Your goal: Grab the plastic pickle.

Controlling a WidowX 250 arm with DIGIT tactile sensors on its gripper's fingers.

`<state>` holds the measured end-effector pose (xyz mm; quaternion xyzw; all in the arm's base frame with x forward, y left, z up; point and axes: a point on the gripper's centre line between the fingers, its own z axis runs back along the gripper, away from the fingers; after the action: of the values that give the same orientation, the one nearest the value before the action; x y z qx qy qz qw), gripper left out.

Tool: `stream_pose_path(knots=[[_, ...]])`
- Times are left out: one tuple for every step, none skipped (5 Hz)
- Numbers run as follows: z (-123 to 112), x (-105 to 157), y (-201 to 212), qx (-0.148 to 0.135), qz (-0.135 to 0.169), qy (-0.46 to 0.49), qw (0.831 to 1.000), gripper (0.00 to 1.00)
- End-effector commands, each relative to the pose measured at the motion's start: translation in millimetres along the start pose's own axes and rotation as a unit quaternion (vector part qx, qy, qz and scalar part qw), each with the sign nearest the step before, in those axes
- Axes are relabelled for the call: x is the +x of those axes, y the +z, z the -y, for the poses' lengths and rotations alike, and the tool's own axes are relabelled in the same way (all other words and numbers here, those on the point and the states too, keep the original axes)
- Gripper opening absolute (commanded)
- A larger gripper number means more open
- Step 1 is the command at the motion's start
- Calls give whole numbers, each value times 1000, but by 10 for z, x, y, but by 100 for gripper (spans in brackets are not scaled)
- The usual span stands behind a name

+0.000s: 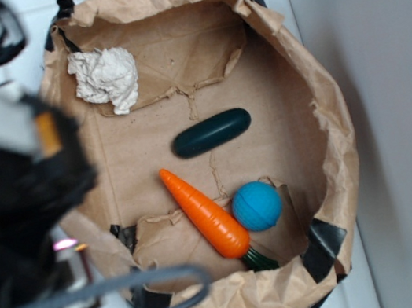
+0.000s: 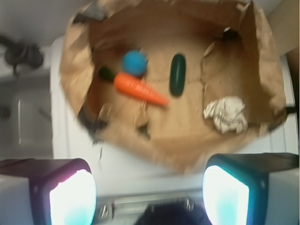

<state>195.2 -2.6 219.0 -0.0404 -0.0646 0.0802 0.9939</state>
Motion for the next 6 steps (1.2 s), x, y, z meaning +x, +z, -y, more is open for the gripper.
stream_pose_path(knots=[[-289, 484, -430, -6, 11, 27, 1000, 100], [-291, 628, -606, -38, 10, 2, 999, 100], [-291, 628, -606, -38, 10, 2, 999, 100], [-291, 628, -606, -38, 10, 2, 999, 100], [-291, 628, -606, -38, 10, 2, 999, 100], [-291, 628, -606, -38, 10, 2, 999, 100]])
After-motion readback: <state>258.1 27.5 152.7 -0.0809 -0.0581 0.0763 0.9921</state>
